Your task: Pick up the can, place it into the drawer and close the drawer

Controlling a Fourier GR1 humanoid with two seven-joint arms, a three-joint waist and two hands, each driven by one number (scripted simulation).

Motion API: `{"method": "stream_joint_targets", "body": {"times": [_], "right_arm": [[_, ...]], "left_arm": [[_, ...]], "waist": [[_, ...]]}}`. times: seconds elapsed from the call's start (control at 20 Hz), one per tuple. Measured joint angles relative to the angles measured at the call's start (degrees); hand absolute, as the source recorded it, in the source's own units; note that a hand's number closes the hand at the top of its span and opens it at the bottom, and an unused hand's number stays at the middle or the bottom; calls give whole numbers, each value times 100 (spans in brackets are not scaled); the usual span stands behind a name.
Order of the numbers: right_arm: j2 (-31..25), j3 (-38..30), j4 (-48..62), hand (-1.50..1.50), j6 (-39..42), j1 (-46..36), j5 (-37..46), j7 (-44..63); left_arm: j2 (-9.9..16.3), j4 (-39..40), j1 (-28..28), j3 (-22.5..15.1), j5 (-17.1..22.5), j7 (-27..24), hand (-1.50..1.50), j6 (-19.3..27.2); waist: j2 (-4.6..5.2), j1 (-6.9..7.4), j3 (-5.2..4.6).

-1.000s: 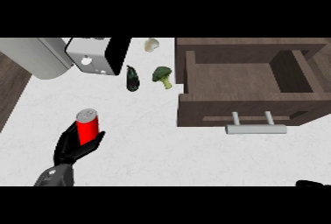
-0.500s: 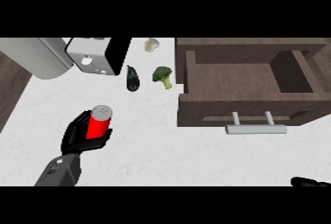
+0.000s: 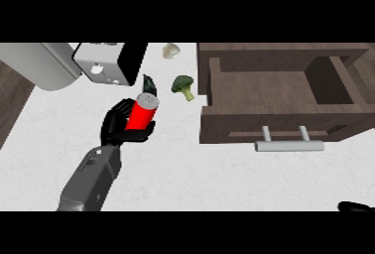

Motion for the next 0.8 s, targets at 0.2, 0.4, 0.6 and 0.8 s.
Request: {"method": "stream_joint_targets", "body": {"times": [0.2,0.4,0.6,0.8], "right_arm": [[-39,-126,-7,-150,2,4,-41,-34],[-4,-121,-68,-150,-15,43,-4,-36],[-50,-186,-8,-150,22,33,-23,-62],[-75,-153,-65,-150,-41,-42,78,63]], "left_arm": [[-111,-317,-288,-211,59,484,150,145],[-188,-824,-505,-577,75,968,150,372],[-249,-1449,-696,-1034,201,1628,150,656],[-273,-2176,-1055,-1322,341,2535,150,924]], "waist": [[-13,25,2],[-28,51,4],[-34,58,6],[-41,74,5]]}}
